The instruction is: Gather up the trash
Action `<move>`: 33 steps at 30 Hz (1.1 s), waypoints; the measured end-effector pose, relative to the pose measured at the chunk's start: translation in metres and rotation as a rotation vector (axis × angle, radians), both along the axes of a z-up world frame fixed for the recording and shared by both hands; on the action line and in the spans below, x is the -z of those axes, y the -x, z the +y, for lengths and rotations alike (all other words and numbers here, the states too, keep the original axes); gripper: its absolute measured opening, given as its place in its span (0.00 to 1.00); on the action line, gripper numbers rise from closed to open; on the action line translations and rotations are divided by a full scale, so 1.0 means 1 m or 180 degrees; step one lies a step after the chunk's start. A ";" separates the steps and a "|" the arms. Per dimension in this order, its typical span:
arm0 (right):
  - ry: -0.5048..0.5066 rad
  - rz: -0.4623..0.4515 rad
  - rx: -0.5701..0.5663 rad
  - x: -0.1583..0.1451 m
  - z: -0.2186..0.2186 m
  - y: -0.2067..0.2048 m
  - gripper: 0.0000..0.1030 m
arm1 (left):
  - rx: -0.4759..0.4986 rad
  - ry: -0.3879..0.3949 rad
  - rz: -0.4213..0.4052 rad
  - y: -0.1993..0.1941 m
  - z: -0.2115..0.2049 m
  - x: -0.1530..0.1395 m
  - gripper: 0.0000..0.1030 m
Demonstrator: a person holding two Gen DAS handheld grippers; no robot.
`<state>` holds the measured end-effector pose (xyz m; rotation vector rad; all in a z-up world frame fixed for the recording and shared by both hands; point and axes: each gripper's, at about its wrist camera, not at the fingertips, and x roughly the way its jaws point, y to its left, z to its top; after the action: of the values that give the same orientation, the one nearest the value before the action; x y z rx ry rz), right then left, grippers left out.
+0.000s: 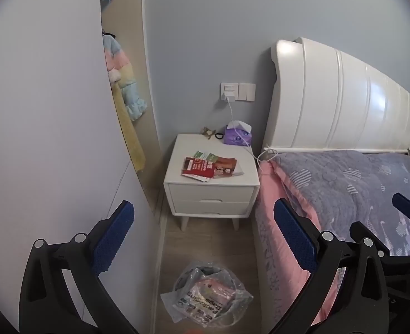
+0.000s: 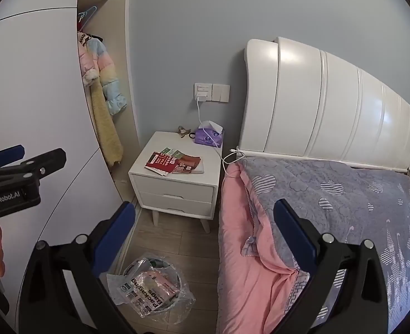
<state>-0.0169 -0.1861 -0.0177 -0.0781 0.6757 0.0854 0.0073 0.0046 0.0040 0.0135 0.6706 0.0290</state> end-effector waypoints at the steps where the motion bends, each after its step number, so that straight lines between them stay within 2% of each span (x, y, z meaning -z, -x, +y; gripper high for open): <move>1: 0.0003 0.0000 -0.0002 -0.001 -0.004 -0.002 0.94 | -0.0007 -0.0003 -0.0002 -0.001 0.000 0.000 0.95; 7: 0.0024 -0.0004 -0.0010 -0.003 -0.010 -0.007 0.94 | -0.0053 0.0076 0.0031 -0.009 -0.003 0.001 0.95; 18: 0.0012 0.0017 -0.0057 0.002 -0.026 -0.020 0.94 | -0.0074 0.0044 0.0083 -0.021 -0.013 0.005 0.95; 31: 0.0081 -0.0072 -0.0147 -0.001 -0.038 -0.032 0.94 | -0.0201 0.0141 0.0063 -0.029 -0.022 -0.002 0.95; 32: -0.0025 -0.0150 -0.0153 -0.001 -0.038 -0.030 0.94 | -0.0216 0.0134 0.0055 -0.029 -0.022 -0.003 0.95; 33: -0.0001 -0.0132 -0.0166 -0.002 -0.039 -0.032 0.94 | -0.0240 0.0113 0.0052 -0.029 -0.023 -0.003 0.95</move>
<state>0.0147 -0.2250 -0.0156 -0.0970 0.6323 0.1337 0.0364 -0.0184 0.0074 -0.0458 0.6877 0.0896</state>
